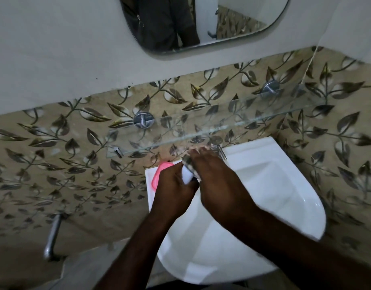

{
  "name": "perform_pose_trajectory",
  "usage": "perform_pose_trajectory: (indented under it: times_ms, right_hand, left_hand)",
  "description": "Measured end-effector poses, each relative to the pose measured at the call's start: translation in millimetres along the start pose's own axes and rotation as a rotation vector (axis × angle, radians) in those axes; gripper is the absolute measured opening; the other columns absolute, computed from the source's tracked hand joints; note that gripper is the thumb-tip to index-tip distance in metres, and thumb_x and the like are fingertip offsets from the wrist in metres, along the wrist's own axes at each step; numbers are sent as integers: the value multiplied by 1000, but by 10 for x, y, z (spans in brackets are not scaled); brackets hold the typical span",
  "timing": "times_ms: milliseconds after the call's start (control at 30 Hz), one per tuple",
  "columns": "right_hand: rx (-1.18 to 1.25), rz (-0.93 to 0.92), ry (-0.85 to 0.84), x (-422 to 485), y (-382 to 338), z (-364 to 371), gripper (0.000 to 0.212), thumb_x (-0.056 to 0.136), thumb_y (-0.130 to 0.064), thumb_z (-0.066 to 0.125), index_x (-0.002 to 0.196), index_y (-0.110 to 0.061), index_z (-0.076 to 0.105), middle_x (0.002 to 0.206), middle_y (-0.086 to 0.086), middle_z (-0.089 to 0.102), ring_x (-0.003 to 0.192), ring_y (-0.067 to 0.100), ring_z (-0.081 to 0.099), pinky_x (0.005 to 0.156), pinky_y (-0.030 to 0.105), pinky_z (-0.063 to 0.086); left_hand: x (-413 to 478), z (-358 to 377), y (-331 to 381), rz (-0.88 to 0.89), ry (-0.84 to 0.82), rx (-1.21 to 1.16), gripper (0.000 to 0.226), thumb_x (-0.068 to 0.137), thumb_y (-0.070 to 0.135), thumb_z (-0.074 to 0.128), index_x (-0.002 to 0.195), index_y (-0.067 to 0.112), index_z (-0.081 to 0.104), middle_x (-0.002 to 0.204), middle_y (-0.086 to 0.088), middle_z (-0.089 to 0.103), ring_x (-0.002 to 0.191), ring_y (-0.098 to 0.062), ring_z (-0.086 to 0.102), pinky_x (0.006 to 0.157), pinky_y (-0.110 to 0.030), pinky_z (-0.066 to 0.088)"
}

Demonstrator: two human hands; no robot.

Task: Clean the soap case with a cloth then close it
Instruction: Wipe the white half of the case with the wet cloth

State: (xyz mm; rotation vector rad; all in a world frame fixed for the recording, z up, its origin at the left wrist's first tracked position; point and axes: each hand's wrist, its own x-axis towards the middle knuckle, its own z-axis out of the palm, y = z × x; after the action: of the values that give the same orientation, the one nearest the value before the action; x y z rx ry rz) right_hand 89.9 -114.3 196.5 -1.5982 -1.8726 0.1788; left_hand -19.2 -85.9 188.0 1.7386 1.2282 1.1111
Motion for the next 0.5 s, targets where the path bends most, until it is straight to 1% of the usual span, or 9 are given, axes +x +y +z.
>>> perform_pose_trajectory:
  times_ms: [33,100,167,233,300,333,400,433,500]
  right_hand:
    - [-62,-49,-9,-8,-39,18,56,78,-9,30,123,1,61,123,23,63,117,35,60,100,36,45]
    - [-44,-53,-64,50,-27,4,61,77,-13,26,126,0,60,128,22,61,121,35,58,100,42,45]
    - [35,19,-53,116,46,-66,68,75,-19,22,131,-3,57,134,15,58,127,29,54,108,28,34]
    - [49,63,-61,140,84,-110,73,74,-27,18,134,-5,54,135,11,58,127,25,54,108,25,33]
    - [50,22,-90,82,-51,-125,70,75,-23,19,130,0,57,129,17,62,120,30,59,101,39,47]
    - [-17,-18,-107,49,-133,-114,66,74,-16,22,124,2,61,122,20,65,113,33,63,93,44,53]
    - [-148,-86,-109,13,-177,-89,60,71,-8,26,114,1,68,112,18,70,103,31,68,90,38,52]
    - [-161,-103,-101,10,-151,-85,61,70,-8,27,113,0,68,112,18,70,104,29,68,93,36,49]
    - [-64,-69,-113,33,-93,-116,64,73,-12,25,123,2,63,123,18,65,114,31,63,98,36,46]
  left_hand:
    - [5,-6,-11,-9,23,-6,41,77,-13,61,53,18,52,47,8,53,45,3,42,45,-12,30]
    - [-5,-7,-26,-13,58,12,31,76,-4,62,56,18,52,48,6,53,48,1,42,44,-22,34]
    - [-48,-8,-20,-18,55,44,3,67,6,60,69,4,60,61,-16,59,57,-13,48,50,-39,41]
    - [-92,-21,-42,-23,62,62,20,65,9,58,81,-1,63,76,-26,64,61,-25,54,57,-43,44]
    - [-109,-41,-22,-16,74,70,11,65,10,61,75,6,64,72,-18,65,63,-27,58,55,-40,45]
    - [-101,-47,13,-10,77,58,6,66,10,61,65,15,61,63,-5,63,57,-19,56,51,-33,42]
    - [-80,-59,26,14,83,25,31,70,7,59,51,27,46,47,10,50,45,0,41,46,-16,31]
    - [-87,-60,37,19,93,24,34,71,5,58,49,27,44,46,10,48,44,1,39,46,-14,30]
    - [-126,-50,12,7,81,48,13,69,6,60,60,15,58,57,0,59,52,-9,50,49,-28,39]
